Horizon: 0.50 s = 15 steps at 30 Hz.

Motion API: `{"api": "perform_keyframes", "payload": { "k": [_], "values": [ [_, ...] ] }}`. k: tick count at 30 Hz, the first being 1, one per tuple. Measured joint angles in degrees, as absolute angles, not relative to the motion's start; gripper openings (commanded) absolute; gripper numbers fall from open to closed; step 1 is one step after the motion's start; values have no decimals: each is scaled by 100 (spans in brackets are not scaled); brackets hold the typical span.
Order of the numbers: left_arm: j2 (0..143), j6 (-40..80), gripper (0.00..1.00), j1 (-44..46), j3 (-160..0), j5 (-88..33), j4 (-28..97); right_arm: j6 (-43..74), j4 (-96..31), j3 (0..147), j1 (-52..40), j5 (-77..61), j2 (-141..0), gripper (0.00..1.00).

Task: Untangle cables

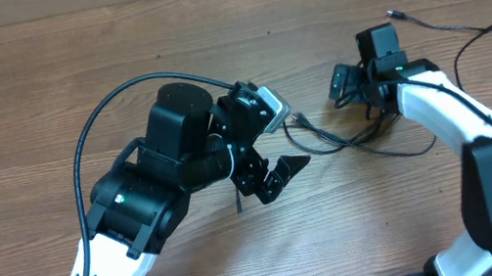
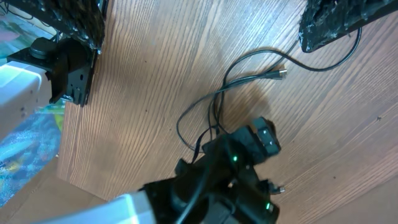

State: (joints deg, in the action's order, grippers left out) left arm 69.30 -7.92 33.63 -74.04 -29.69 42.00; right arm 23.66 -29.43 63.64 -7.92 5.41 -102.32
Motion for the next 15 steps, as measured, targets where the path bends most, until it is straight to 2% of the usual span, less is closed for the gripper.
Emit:
{"api": "perform_keyframes", "payload": {
  "k": [3,7,14,15],
  "values": [
    [6930,-792,99,3365,-7404,-2969,4202,2246,-2847,6364,-792,814,-10398,100],
    [6930,-792,100,3365,-7404,-2969,4202,2137,-2628,6364,-792,1133,-10409,91],
    [6930,-792,99,3363,-7404,-2969,4200,1944,-2447,6364,-790,1328,-10409,92],
    [6930,-792,100,3363,-7404,-2969,4202,1918,-2434,6364,-790,1339,-10409,94]
  ]
}}
